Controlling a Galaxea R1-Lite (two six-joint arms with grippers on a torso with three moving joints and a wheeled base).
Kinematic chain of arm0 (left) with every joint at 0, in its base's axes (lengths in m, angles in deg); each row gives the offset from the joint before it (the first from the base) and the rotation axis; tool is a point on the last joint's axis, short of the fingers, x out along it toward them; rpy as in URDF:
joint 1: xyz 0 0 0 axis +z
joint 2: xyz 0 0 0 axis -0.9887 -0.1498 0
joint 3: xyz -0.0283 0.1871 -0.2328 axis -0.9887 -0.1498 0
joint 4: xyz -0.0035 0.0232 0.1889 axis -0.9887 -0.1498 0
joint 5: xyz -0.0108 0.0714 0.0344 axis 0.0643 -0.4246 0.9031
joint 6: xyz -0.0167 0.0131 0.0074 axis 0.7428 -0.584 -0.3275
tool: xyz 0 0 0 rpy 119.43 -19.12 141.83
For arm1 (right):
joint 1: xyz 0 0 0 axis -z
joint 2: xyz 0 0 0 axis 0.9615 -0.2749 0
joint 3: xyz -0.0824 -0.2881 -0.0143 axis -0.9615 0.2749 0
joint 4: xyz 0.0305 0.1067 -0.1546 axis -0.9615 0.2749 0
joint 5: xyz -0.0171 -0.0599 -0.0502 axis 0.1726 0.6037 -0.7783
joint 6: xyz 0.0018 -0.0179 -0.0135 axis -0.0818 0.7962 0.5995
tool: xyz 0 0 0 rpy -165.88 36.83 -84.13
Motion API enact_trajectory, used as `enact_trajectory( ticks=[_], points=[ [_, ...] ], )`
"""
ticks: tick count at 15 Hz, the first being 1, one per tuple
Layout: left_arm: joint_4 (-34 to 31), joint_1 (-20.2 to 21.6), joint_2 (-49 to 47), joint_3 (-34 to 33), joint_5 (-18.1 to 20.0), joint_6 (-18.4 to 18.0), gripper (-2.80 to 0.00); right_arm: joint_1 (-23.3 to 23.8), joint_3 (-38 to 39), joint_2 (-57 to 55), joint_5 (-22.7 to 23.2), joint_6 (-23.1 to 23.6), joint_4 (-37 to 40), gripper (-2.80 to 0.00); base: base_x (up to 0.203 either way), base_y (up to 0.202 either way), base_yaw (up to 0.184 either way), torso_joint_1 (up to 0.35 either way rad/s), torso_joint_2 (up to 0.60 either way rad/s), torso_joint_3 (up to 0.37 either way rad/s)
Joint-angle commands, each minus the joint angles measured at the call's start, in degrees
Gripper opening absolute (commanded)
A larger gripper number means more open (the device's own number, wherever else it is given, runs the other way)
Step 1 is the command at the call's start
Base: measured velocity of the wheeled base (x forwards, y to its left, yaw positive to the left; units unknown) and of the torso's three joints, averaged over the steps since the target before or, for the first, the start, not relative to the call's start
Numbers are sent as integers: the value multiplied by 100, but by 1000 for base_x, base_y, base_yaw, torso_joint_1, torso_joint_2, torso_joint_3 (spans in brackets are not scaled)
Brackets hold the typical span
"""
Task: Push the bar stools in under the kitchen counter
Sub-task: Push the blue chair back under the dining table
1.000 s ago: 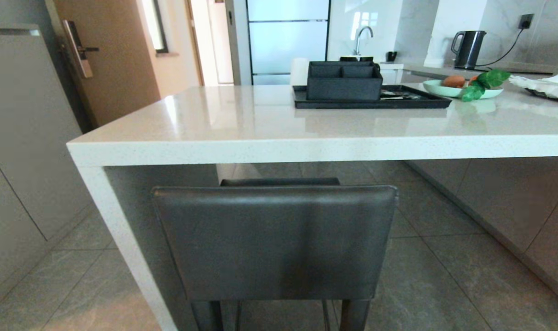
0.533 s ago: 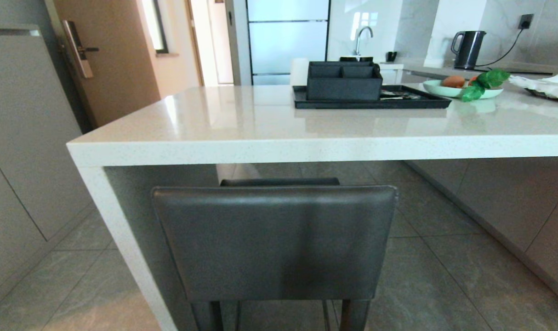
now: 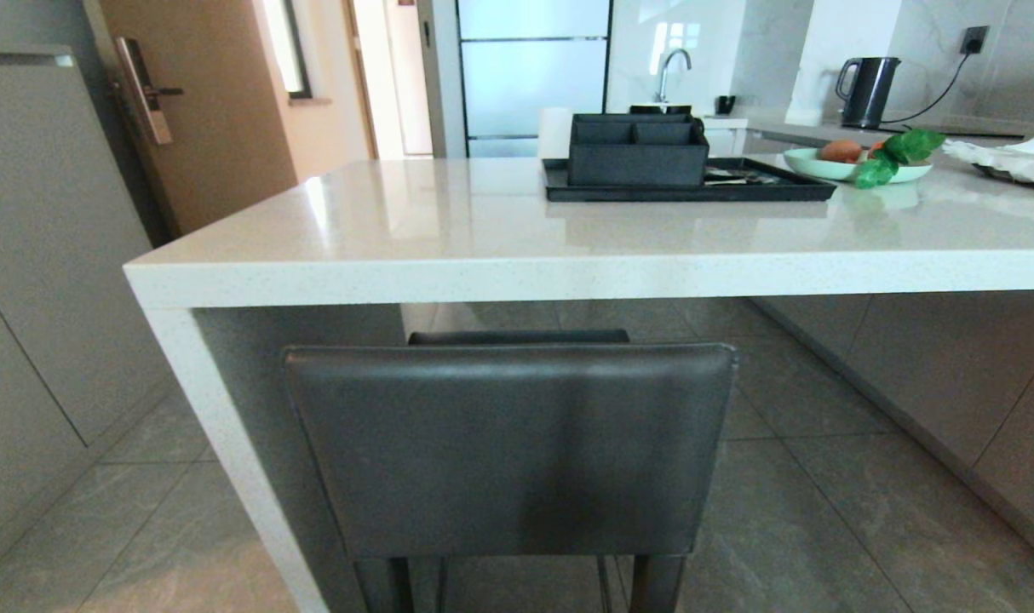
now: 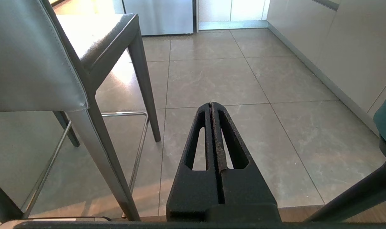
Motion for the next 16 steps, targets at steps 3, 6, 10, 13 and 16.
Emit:
enact_trajectory(
  ticks=[3,6,10,13,16],
  points=[
    [495,1,-9,-155,6,37,-280,0,0,-9,-9,-12,-4,-280,-32,0,0,2,2,2],
    [495,1,-9,-155,6,107,-280,0,0,-9,-12,-21,-4,-280,-194,0,1,0,2,3],
    [504,1,-9,-155,6,133,-280,0,0,-9,-9,-12,-4,-280,-198,0,-1,3,3,2],
    [504,1,-9,-155,6,125,-280,0,0,-9,-9,-12,-4,-280,-199,0,-2,5,2,0],
    [504,-3,-9,-155,6,134,-280,0,0,-9,-9,-12,-4,-280,-200,0,-1,4,1,2]
  ],
)
